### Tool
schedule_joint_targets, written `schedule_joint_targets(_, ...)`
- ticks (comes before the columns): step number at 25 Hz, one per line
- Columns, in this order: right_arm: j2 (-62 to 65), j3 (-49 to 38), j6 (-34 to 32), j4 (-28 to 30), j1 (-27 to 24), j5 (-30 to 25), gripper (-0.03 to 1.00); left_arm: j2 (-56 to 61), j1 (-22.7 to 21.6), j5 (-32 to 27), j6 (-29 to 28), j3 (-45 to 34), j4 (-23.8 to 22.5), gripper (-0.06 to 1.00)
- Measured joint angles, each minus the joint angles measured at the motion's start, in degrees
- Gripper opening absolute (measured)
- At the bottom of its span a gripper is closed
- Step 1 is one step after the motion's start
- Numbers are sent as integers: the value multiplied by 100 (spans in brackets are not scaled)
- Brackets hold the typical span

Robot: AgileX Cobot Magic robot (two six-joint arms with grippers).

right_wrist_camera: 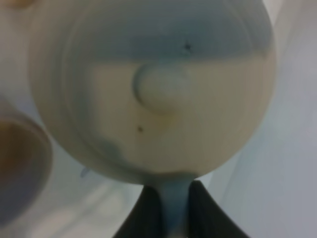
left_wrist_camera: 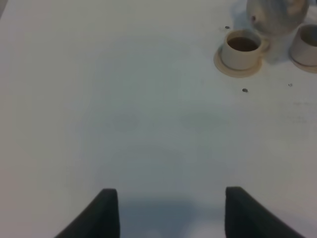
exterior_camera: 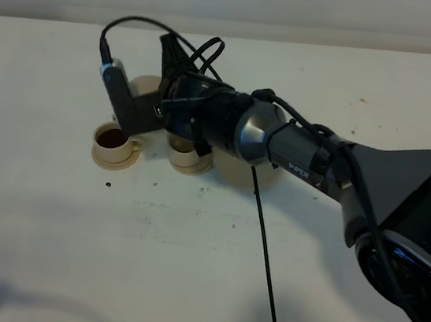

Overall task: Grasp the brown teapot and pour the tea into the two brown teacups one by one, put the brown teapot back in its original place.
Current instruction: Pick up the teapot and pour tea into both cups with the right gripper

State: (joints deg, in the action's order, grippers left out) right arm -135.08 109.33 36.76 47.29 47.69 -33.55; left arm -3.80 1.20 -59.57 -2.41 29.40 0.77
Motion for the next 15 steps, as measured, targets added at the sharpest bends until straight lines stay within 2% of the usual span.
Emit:
schedule_joint_targets(5, 186, 149, -315, -372, 0, -394, 12, 0, 0, 0, 0, 0, 0, 47)
schedule_joint_targets(8, 226, 413, -329, -1089, 0, -1002, 12, 0, 0, 0, 0, 0, 0, 47)
schedule_joint_targets(13, 252, 793, -329, -2437, 0, -2309, 12, 0, 0, 0, 6, 0, 0, 47)
schedule_joint_targets(15, 252, 818, -329, -2911, 0, -2599, 12, 0, 0, 0, 6, 0, 0, 47)
